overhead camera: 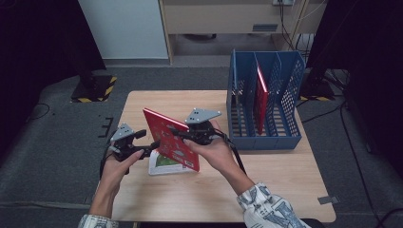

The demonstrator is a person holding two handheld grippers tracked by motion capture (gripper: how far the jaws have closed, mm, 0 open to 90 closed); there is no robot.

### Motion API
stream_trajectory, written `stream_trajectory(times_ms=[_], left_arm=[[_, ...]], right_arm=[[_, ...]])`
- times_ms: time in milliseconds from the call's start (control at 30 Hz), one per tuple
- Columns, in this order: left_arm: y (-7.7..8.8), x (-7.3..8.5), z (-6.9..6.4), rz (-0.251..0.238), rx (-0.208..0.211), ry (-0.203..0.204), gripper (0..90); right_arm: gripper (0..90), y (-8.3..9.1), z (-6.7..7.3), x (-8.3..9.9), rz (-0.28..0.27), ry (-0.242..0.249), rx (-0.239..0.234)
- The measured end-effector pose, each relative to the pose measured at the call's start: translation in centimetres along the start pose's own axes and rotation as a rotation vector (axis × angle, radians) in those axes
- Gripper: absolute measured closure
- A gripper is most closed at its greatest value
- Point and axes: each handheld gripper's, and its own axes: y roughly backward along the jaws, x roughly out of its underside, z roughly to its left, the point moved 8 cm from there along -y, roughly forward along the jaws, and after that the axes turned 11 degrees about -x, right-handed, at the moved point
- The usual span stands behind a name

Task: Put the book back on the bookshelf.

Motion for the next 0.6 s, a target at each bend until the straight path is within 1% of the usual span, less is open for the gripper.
stream_trajectory(times_ms=[67,100,133,167,233,267,400,433,533,600], left_arm=[[-0.1,1.1,0.7,0.023,-0.016,0.016,16.7],[-0.2,1.8,1.1,0.033,-0.032,0.02,15.7],[-0.3,2.2,1.4,0.04,-0.043,0.029,14.9],[-0.4,2.5,1.6,0.043,-0.046,0.045,14.3],[-0.6,3.1,2.0,0.052,-0.062,0.061,14.1],[-0.7,3.4,2.2,0.064,-0.075,0.062,13.6],[-1.1,4.9,2.8,0.115,-0.125,0.032,11.2],[-1.1,5.3,2.9,0.127,-0.13,0.029,10.8],[-1.2,6.3,3.1,0.148,-0.138,0.038,10.4],[-1.2,6.8,3.5,0.163,-0.146,0.044,10.4]], right_arm=[[79.0,0.0,-0.1,0.0,0.0,-0.006,-0.001],[79.0,0.0,-0.2,0.0,-0.002,-0.012,0.001],[79.1,0.1,-0.3,0.0,-0.004,-0.017,0.003],[79.1,0.1,-0.4,-0.1,-0.009,-0.025,0.003],[79.2,0.2,-0.6,-0.1,-0.012,-0.032,0.005],[79.2,0.3,-0.6,-0.2,-0.015,-0.035,0.009],[79.3,0.6,-1.0,-0.3,-0.021,-0.036,0.017],[79.3,0.8,-1.1,-0.4,-0.021,-0.038,0.02],[79.3,1.3,-1.3,-0.5,-0.027,-0.035,0.033],[79.3,1.7,-1.5,-0.6,-0.033,-0.039,0.04]])
